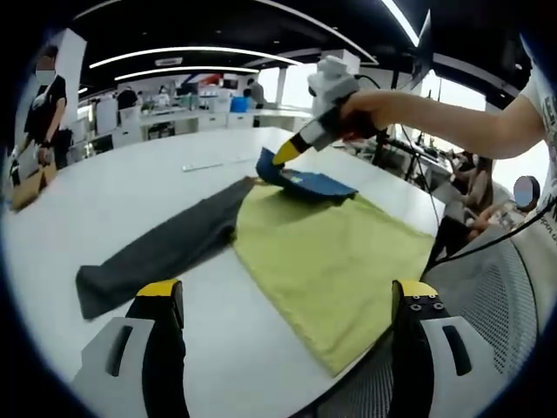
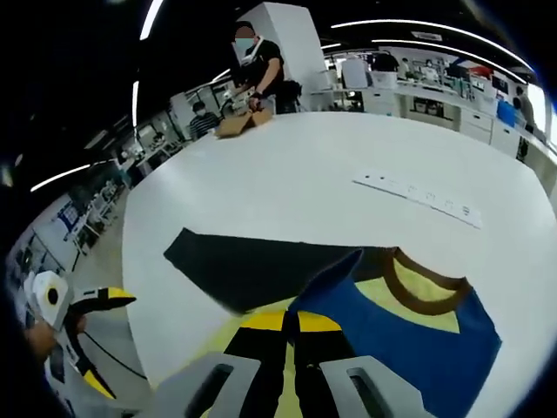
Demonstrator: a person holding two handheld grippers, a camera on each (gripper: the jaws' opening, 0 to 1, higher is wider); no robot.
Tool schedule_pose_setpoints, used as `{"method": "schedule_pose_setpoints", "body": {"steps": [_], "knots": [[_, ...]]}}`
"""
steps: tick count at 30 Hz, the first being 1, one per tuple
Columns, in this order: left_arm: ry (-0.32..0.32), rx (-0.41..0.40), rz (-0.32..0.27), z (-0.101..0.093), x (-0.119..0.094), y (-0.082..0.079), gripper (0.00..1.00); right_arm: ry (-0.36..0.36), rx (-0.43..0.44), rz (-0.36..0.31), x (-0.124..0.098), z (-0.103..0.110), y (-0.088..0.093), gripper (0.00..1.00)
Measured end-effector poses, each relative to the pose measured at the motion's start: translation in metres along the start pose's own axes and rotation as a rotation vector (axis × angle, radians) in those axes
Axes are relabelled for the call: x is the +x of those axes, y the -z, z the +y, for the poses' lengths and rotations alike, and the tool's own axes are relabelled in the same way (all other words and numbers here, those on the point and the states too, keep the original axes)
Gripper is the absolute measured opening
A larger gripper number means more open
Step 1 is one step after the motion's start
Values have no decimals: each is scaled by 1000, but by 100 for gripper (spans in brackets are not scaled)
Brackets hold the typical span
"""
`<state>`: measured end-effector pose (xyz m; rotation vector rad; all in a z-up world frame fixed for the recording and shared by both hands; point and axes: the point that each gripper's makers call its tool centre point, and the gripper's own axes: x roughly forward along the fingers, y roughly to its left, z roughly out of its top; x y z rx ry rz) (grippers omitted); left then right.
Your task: Fold the garment on the visible template until the final outline fits inside the template.
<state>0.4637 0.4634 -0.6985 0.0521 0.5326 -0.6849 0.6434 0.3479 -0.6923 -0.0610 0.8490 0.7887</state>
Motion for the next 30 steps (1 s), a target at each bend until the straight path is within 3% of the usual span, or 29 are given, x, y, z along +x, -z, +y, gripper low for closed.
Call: {"method": "schedule_pose_setpoints", "body": {"steps": [6, 18, 24, 27, 30], "knots": [[1, 1, -1, 1, 0, -1, 96, 9, -56, 49, 16, 2, 17, 0], [1, -4, 10, -6, -3, 3, 96, -13, -58, 64, 38, 19, 39, 0], [-3, -2, 4, -7, -7, 2, 96, -45, -60, 65, 45, 29, 45, 0], [-11, -9, 3, -7, -8, 3, 96, -117, -7, 39, 46, 44, 42, 0], [-15, -12, 6, -6, -9, 5, 96, -98, -44, 39, 44, 40, 42, 8]]}}
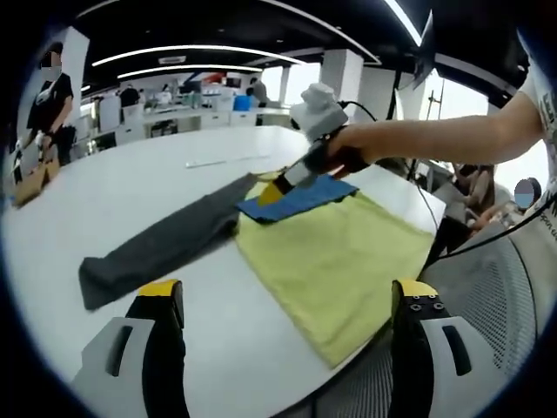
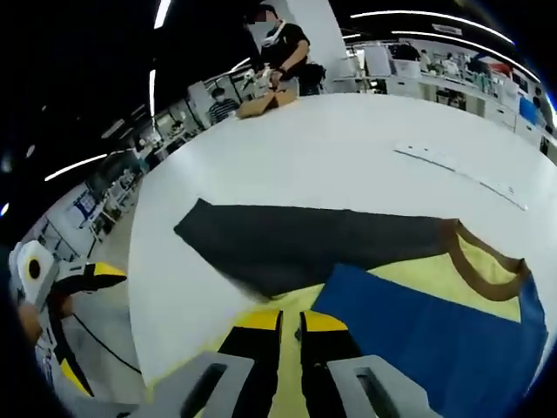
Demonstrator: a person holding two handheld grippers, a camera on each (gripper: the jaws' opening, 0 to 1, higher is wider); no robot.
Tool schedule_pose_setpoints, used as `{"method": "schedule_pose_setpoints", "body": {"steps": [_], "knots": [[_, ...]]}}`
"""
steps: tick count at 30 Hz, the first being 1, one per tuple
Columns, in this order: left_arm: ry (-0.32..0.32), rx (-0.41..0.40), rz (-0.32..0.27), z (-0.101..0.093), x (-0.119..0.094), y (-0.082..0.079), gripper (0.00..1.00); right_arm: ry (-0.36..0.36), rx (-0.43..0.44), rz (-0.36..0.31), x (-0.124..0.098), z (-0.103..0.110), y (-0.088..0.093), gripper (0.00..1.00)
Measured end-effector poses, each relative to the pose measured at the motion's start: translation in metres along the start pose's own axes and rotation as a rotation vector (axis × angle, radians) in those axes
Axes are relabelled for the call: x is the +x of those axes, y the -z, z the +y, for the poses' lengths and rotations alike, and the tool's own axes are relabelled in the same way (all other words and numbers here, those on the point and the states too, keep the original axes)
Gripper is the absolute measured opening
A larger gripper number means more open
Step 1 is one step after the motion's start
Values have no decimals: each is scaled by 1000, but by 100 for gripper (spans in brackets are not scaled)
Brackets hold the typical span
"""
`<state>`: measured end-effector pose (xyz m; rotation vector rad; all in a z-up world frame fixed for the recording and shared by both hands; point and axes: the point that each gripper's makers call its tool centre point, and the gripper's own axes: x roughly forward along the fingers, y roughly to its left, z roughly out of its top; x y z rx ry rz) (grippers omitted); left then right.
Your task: Fold the garment on the visible template until the final outline fits inside the template.
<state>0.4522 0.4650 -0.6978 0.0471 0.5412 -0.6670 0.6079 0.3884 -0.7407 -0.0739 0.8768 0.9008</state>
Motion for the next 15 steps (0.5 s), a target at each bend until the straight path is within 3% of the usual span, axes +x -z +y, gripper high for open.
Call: {"method": "schedule_pose_setpoints", "body": {"steps": [9, 15], "knots": [[-11, 8, -2, 4, 4, -5, 97, 69, -45, -36, -18, -27, -1, 40], [-8, 10, -3, 8, 11, -10, 97, 106, -25, -65, -31, -50, 5, 58]]}}
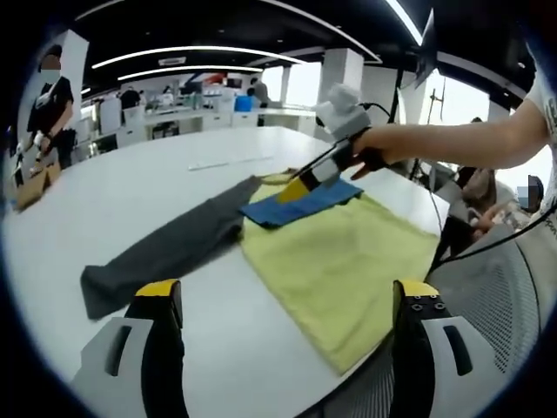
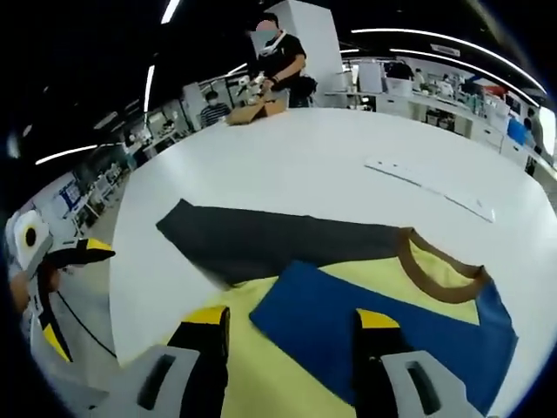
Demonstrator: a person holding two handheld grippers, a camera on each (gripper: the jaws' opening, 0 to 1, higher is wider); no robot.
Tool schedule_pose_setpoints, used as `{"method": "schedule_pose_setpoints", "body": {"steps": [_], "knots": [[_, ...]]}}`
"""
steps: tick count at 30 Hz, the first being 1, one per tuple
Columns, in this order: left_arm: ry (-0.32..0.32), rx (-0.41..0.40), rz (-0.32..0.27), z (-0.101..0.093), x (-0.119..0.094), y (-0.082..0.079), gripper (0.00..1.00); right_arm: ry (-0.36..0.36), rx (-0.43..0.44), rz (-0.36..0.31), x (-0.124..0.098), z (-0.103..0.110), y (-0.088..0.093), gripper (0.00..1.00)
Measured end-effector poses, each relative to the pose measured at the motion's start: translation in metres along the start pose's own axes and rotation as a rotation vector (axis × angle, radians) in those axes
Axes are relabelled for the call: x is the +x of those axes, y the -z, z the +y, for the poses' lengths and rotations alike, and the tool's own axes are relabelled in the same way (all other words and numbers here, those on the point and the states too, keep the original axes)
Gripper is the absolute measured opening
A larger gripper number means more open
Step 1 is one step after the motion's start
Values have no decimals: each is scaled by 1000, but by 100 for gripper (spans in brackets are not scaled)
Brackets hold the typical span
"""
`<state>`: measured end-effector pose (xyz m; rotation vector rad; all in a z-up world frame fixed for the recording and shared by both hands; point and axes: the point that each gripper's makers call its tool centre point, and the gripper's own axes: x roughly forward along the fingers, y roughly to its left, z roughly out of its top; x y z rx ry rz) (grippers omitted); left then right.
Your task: Fold the garment on the visible template until the final outline fits inside the template.
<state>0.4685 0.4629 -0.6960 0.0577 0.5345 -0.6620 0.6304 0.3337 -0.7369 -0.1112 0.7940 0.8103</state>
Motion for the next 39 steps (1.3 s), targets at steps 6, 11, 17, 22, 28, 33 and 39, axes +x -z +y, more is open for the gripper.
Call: {"method": "schedule_pose_setpoints", "body": {"steps": [6, 11, 17, 22, 28, 33, 39], "knots": [[-18, -9, -5, 9, 4, -4, 97, 33, 25, -23, -16, -20, 8, 77], [-33, -10, -9, 17, 7, -8, 94, 63, 37, -34, -34, -38, 20, 82], [-45, -11, -17, 23, 13, -15, 92, 108, 58, -47, -58, -57, 33, 83], [-43, -7, -16, 26, 22, -20, 91, 144, 63, -55, -78, -73, 44, 84], [-47, -2, -12, 28, 35, -25, 85, 197, 77, -76, -100, -96, 59, 79], [-47, -10, -24, 30, 45, -30, 79, 233, 101, -83, -117, -111, 75, 74], [-37, -29, -14, 32, 59, -29, 59, 272, 109, -80, -134, -128, 96, 61]]}}
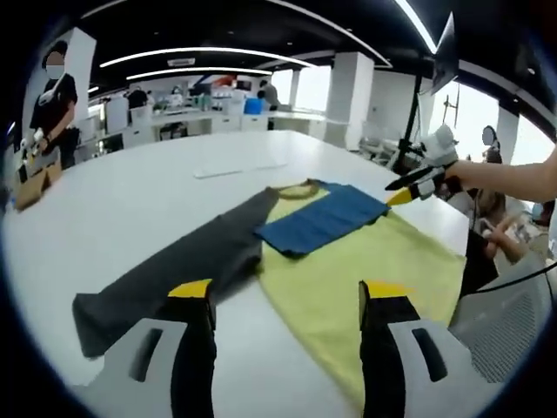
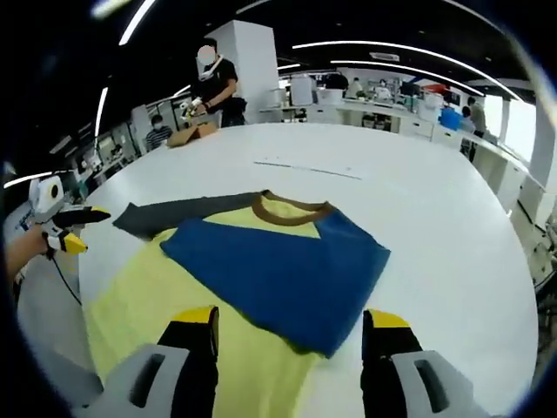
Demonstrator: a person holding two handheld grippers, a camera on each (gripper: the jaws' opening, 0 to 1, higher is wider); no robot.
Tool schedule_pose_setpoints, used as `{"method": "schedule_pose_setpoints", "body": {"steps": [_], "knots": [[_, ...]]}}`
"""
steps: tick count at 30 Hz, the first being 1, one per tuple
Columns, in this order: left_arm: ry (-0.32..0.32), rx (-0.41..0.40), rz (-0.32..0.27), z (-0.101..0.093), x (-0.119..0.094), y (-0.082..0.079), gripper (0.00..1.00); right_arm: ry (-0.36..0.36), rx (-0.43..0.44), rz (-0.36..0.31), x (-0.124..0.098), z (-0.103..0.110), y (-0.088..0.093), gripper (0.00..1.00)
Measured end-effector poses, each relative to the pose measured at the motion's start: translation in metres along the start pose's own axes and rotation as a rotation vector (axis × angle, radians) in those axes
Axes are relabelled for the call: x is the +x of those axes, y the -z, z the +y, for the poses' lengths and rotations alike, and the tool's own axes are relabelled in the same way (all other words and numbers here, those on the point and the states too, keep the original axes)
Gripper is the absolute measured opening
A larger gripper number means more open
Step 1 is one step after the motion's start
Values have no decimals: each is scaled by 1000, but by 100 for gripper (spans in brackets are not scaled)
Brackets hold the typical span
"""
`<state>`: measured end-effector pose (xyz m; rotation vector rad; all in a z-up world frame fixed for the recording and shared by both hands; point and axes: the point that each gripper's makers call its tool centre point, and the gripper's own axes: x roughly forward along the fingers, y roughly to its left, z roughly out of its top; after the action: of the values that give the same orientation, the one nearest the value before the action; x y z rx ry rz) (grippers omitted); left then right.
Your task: Fold the garment on the visible template until the final outline fits inside the template.
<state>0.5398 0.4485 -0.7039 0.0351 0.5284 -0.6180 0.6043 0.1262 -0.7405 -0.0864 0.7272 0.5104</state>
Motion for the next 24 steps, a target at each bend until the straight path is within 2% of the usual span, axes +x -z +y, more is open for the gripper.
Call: {"method": "schedule_pose_setpoints", "body": {"steps": [8, 12, 24], "knots": [[-1, 9, 18, 3, 21, 9, 48, 34, 35, 12, -9, -21, 23, 39], [-2, 2, 30, 5, 34, 16, 44, 45, 51, 23, -9, -28, 31, 32], [-16, -35, 65, 10, 68, 25, 33, 33, 119, 5, 5, -32, 38, 13]]}}
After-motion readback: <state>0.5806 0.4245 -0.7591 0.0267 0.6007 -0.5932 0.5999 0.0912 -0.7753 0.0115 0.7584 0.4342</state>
